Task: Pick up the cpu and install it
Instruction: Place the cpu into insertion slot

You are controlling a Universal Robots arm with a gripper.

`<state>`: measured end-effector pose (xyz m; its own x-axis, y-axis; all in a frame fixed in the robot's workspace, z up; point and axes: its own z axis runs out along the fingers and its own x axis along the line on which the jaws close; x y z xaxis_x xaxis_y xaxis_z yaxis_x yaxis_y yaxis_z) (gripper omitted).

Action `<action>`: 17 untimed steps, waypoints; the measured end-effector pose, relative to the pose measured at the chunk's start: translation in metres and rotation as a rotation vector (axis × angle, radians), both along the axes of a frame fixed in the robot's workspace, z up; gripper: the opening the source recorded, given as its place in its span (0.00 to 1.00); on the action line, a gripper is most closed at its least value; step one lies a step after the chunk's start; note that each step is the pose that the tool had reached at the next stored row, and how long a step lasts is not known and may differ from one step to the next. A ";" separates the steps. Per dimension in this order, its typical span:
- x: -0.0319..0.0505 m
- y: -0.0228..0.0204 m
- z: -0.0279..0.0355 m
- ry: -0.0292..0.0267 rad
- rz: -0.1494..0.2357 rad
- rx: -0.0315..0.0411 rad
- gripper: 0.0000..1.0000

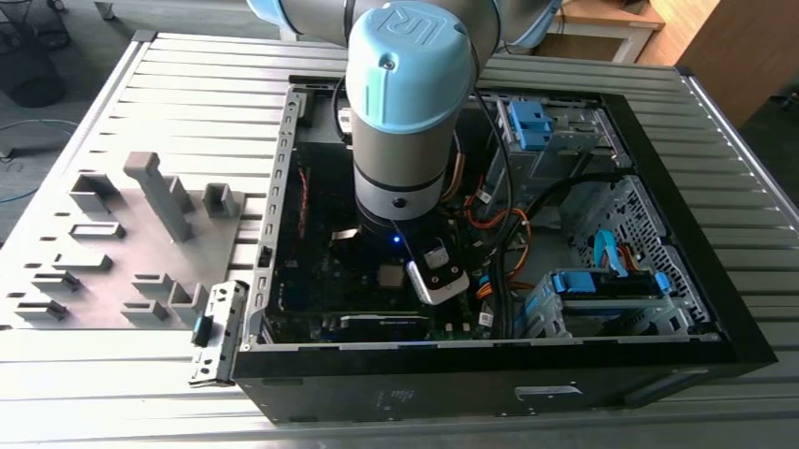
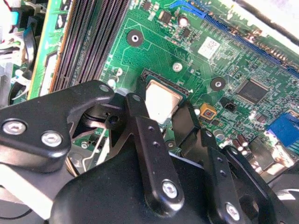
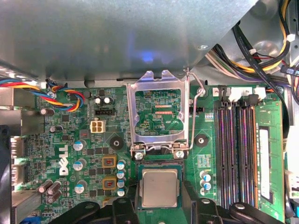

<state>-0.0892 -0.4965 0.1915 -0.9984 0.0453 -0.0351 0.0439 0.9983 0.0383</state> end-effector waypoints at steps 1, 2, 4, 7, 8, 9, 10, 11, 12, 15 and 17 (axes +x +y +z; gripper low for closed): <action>0.0000 0.0000 0.0000 0.0000 0.000 0.0000 0.49; 0.0000 0.0000 0.0000 0.0000 0.000 0.0000 0.49; 0.0000 0.0000 0.0000 0.0000 0.000 0.0000 0.51; 0.0000 0.0000 0.0000 0.0000 0.000 0.0000 0.57; 0.0000 0.0000 0.0000 0.0000 0.000 0.0000 0.57; 0.0000 0.0000 0.0000 0.0000 0.000 0.0000 0.57; 0.0000 0.0000 0.0000 0.0000 0.000 0.0000 0.57; 0.0000 0.0000 0.0000 0.0000 0.000 0.0000 0.57; 0.0004 0.0000 0.0000 0.0001 0.000 0.0000 0.57; 0.0033 0.0000 -0.0003 -0.0001 0.008 0.0002 0.57; 0.0047 0.0000 -0.0004 0.0000 0.015 0.0002 0.57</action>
